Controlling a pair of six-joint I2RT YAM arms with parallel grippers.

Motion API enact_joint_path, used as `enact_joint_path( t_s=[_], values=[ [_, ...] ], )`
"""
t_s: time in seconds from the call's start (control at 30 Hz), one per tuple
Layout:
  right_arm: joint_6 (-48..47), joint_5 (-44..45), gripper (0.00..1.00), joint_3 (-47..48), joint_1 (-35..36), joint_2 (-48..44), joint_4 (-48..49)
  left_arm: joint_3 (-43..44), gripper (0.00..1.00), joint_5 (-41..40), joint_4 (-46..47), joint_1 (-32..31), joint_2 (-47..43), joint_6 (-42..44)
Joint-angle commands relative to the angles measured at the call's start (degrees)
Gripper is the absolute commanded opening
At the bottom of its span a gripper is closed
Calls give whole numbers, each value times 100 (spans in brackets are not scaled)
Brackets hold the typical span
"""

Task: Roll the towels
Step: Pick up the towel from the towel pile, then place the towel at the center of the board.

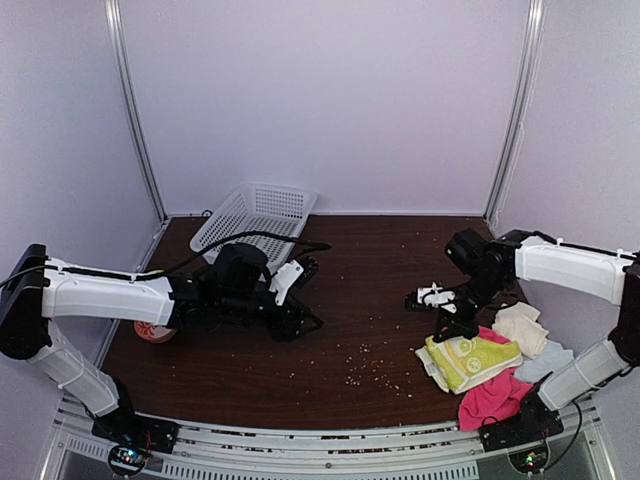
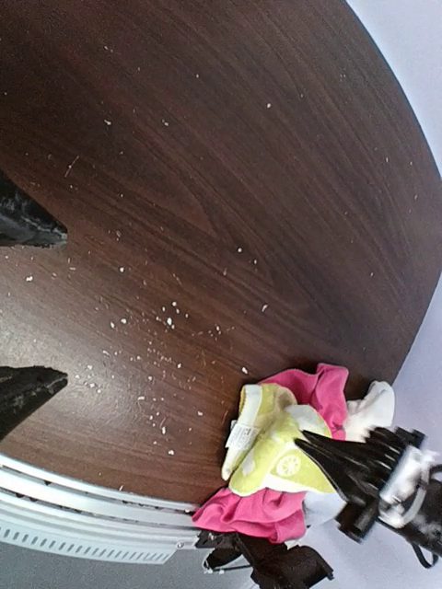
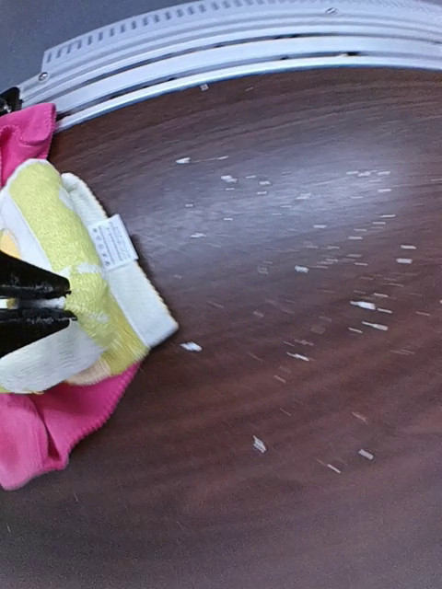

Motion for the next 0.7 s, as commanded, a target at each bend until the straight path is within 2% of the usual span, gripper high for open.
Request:
enact_joint_path(
  t_s=[0.0, 0.17, 0.37, 0.43, 0.53, 0.57, 0.67],
  values=[
    [311, -944, 0, 1379, 75, -454, -344, -112, 44, -765, 226, -24, -353, 3],
    [674, -1722, 0, 3234, 277, -384, -180, -135, 42, -1735, 171, 44, -889, 25],
    [1438, -2949, 0, 6608, 574, 443, -290, -211, 41, -2755, 169, 178, -1538, -6],
    [1830, -3157, 0, 6833, 497, 410, 129, -275, 41, -2988, 183, 185, -1761, 2],
    [1893, -3268, 0, 6775, 172, 451, 121, -347, 42, -3102, 161, 187, -2043, 86],
    [2051, -3286, 0, 6434, -52, 336, 372, -358, 42, -3162, 110, 187, -2111, 96],
    [3068, -3131, 0, 4216, -993, -300, 2250, -426, 42, -3231, -17, 187, -2215, 255]
  ],
)
